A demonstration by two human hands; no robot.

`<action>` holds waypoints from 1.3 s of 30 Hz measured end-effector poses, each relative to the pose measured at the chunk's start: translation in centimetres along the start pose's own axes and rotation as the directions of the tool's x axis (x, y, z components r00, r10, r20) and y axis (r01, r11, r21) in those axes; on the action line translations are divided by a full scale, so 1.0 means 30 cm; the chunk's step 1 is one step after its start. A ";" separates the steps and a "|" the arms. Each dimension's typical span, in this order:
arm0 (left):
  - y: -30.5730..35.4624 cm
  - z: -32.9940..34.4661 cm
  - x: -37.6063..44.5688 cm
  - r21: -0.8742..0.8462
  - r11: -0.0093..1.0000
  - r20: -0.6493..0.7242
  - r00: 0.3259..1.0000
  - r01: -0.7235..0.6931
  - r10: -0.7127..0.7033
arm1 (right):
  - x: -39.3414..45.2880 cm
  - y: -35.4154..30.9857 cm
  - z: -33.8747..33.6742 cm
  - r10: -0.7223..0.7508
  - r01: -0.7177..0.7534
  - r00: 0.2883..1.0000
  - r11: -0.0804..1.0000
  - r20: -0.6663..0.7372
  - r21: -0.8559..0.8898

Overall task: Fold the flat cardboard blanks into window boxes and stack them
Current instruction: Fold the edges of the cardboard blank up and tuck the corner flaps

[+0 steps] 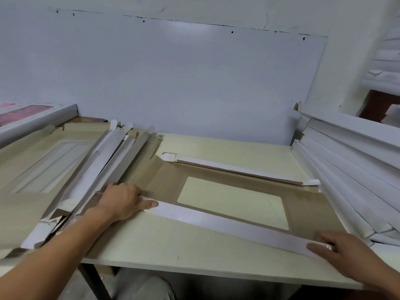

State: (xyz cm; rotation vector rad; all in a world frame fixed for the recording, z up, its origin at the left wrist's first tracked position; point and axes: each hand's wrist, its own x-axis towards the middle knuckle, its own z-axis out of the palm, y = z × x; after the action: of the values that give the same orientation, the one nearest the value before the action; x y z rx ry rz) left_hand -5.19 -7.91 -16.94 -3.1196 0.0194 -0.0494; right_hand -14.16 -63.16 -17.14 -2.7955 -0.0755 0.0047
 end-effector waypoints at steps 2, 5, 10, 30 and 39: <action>0.022 0.003 -0.010 0.060 0.998 -0.129 0.991 0.037 -0.029 | 0.003 -0.028 -0.012 0.021 -0.022 0.996 1.000 0.083 0.018; 0.077 0.002 -0.030 -0.008 1.000 -0.344 0.939 -0.001 -0.001 | 0.018 -0.109 -0.006 0.042 -0.051 0.981 0.998 0.191 0.042; 0.291 -0.041 -0.177 -0.209 0.918 -0.371 0.896 -0.337 0.244 | 0.033 -0.338 0.057 0.039 -0.032 0.947 0.999 0.319 -0.029; 0.447 0.014 -0.354 0.143 0.768 -0.257 0.726 -0.624 0.638 | 0.109 -0.599 0.178 -0.283 0.192 0.948 0.876 0.148 0.442; 0.473 -0.039 -0.269 -0.177 0.849 -0.186 0.864 -0.499 0.469 | -0.013 -0.385 0.121 -0.208 0.212 0.977 0.967 -0.038 0.144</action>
State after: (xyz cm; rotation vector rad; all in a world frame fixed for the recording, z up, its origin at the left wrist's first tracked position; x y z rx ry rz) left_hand -13.46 -22.01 -16.33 -3.2072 0.8729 -0.2670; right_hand -15.20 -51.11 -16.66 -2.6255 -0.3513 -0.0700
